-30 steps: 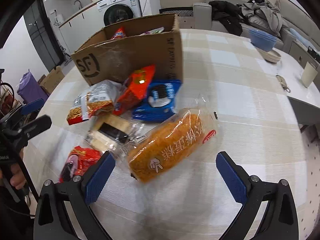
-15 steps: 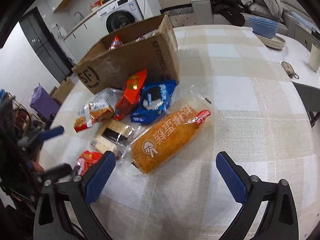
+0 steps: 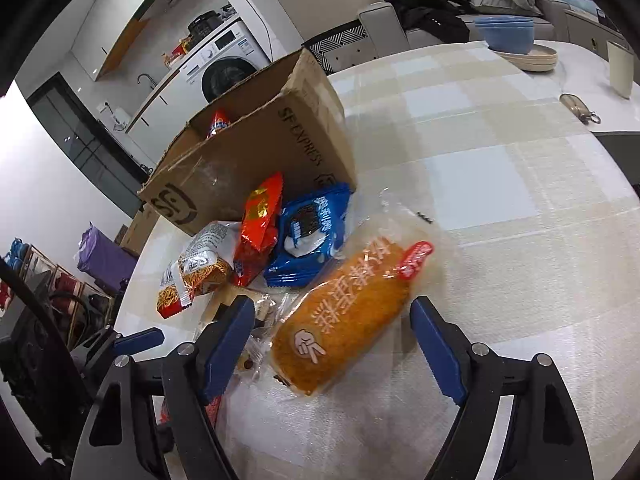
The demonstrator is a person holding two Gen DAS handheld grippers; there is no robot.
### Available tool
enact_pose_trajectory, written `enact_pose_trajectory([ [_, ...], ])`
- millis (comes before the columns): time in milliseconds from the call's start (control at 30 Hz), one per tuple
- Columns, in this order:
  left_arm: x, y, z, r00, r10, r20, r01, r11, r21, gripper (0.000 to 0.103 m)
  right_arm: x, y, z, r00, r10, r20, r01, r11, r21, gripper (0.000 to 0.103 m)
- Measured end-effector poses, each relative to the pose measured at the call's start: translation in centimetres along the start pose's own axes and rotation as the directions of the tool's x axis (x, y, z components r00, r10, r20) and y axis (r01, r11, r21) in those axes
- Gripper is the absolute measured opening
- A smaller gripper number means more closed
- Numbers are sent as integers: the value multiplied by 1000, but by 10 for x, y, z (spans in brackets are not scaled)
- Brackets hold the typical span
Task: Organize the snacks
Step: 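Grasp the red Oreo pack with the left gripper while the right grasps the orange bread loaf, then lift the Oreo pack and bread loaf with both grippers and carry them over the box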
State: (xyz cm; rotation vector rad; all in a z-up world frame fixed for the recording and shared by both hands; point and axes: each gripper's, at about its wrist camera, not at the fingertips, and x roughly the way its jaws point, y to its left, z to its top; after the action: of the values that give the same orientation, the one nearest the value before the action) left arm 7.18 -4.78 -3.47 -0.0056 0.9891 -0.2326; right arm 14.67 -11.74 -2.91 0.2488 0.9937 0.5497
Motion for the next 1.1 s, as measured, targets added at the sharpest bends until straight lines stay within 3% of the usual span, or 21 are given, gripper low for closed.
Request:
enact_pose_trajectory([
  [67, 3, -4, -1, 1000, -1, -20, 2, 1000, 22, 88, 6, 5, -1, 1000, -11, -3, 11, 1000, -11, 80],
  [300, 7, -15, -5, 999, -39, -31, 41, 996, 78, 74, 9, 5, -3, 999, -44, 15, 44, 999, -25, 69],
  [367, 9, -15, -6, 997, -63, -39, 66, 995, 79, 63, 9, 6, -4, 998, -55, 18, 56, 998, -38, 66],
  [500, 9, -17, -9, 996, -80, -39, 83, 993, 86, 55, 8, 8, -6, 998, -62, 18, 63, 996, -58, 62],
  [767, 5, -19, -13, 996, -83, -32, 85, 992, 94, 42, 7, 20, -9, 998, -62, 23, 64, 990, -126, 49],
  [933, 4, -17, -13, 996, -86, -27, 88, 991, 102, 42, 4, 24, -9, 998, -57, 38, 62, 986, -152, 42],
  [1100, 3, -13, -13, 995, -95, -21, 97, 990, 101, 42, 1, 28, -9, 998, -50, 44, 57, 983, -172, 41],
])
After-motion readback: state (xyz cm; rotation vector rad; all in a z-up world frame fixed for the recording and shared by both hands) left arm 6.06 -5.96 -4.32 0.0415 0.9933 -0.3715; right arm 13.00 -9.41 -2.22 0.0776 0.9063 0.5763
